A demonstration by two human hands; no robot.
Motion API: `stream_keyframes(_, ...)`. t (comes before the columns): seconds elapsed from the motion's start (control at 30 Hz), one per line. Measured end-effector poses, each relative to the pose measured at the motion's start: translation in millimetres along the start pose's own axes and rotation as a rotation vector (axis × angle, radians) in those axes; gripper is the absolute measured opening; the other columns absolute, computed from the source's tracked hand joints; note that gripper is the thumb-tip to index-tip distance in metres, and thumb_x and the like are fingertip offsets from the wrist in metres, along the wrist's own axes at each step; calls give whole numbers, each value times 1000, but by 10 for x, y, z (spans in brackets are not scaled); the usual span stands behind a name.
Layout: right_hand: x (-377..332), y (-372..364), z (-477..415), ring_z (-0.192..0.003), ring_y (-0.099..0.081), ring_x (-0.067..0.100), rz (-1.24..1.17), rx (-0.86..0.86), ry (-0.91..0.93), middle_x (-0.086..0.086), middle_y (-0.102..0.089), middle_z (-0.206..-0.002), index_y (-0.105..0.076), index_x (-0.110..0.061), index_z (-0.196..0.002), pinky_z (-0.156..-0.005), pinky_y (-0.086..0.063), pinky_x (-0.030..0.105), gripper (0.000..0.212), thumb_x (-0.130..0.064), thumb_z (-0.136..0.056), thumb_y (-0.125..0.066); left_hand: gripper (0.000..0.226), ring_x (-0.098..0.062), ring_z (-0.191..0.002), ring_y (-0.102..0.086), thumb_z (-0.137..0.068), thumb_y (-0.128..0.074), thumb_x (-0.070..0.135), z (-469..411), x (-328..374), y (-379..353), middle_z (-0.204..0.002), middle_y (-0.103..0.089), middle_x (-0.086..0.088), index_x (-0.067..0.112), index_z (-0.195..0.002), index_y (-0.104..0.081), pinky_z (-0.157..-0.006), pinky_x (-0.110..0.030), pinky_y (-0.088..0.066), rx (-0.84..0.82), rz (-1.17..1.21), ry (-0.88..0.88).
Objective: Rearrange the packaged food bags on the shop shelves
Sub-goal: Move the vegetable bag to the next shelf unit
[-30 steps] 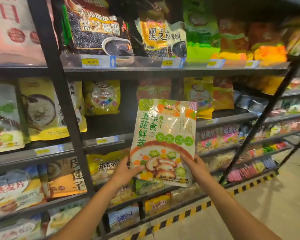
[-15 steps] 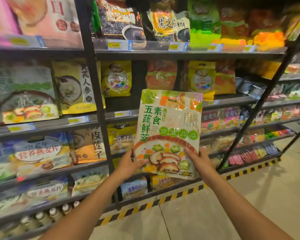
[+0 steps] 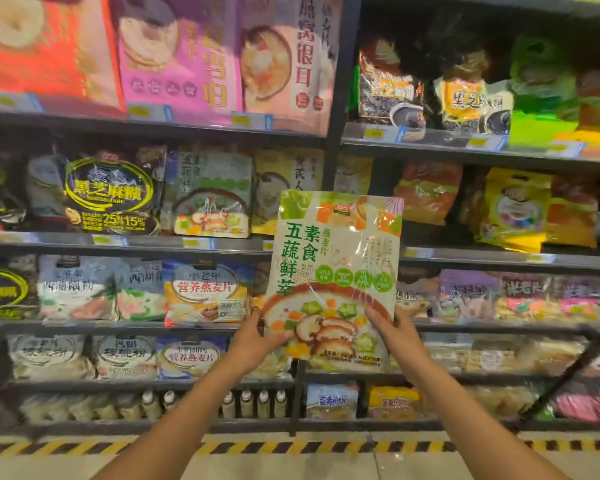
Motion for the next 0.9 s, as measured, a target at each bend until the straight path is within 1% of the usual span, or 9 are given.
stream_keyframes(0.1, -112, -556, -172, -110, -69, 14, 3, -54, 21, -10, -70, -124, -58, -36, -131, -96, -57, 42, 59, -58, -81, -79, 61, -8, -102, -64, -80, -86, 38, -1, -65, 535, -116, -65, 12, 32, -131, -52, -83, -27, -55, 40, 9, 1)
stream_keyframes(0.23, -309, -1327, -336, -95, -69, 9, 2, -79, 42, -9, -69, -116, -58, -29, -126, -77, -56, 26, 42, -43, -89, -73, 66, -9, -106, -66, -81, -86, 35, -124, -206, 1272, -122, -67, 7, 23, -138, -54, -80, -23, -57, 99, -5, -11)
stream_keyframes(0.33, -398, -1839, -487, -102, -74, 18, -5, -117, 37, -2, -73, -121, -58, -28, -133, -86, -61, 38, 59, -53, -82, -75, 63, -11, -103, -70, -81, -85, 39, -241, -317, 1771, -121, -69, 8, 25, -136, -56, -82, -32, -63, 127, 8, 14)
stream_keyframes(0.37, -420, -1989, -547, -102, -73, 18, 0, -122, 35, -2, -73, -121, -58, -28, -132, -87, -61, 38, 58, -53, -83, -74, 58, -10, -101, -70, -83, -84, 39, -269, -320, 1906, -119, -69, 9, 26, -133, -57, -79, -30, -63, 130, 2, 11)
stream_keyframes(0.43, -493, -2244, -633, -92, -71, 8, 20, -117, 29, -7, -71, -116, -59, -30, -125, -72, -59, 23, 41, -48, -90, -71, 50, -5, -97, -68, -85, -82, 38, -351, -315, 2139, -115, -69, 11, 31, -127, -55, -72, -22, -59, 138, -8, -2)
stream_keyframes(0.53, -573, -2544, -764, -84, -69, -1, 40, -165, 23, -8, -71, -114, -59, -27, -121, -57, -53, 11, 32, -34, -94, -72, 53, -12, -102, -69, -83, -81, 47, -502, -335, 2401, -118, -70, 9, 34, -127, -55, -89, -41, -61, 161, -16, -2)
stream_keyframes(0.63, -598, -2730, -904, -92, -69, 4, 66, -187, 10, -6, -72, -112, -60, -23, -124, -59, -53, 11, 48, -23, -84, -84, 59, -16, -106, -68, -83, -81, 47, -621, -358, 2581, -119, -69, 7, 28, -132, -55, -94, -45, -58, 194, -22, 1)
stream_keyframes(0.73, -611, -2828, -1088, -101, -71, 11, 85, -179, -8, -3, -73, -115, -59, -20, -130, -70, -55, 20, 61, -24, -77, -90, 61, -16, -106, -67, -83, -80, 50, -750, -321, 2680, -119, -66, 8, 31, -132, -49, -89, -43, -58, 216, -47, -19)
stream_keyframes(0.9, -709, -2946, -1405, -101, -71, 15, 76, -156, -1, -1, -74, -114, -60, -18, -128, -74, -56, 27, 57, -23, -79, -88, 53, -9, -100, -65, -87, -77, 47, -1020, -239, 2765, -120, -64, 8, 31, -128, -47, -87, -40, -57, 196, -58, -33)
Point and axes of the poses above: each hand's wrist, its own z-axis away from the middle knuckle, its own y-axis out of the back of the hand, x = y × z, the point moved 4 cm from there along -z, towards the middle knuckle
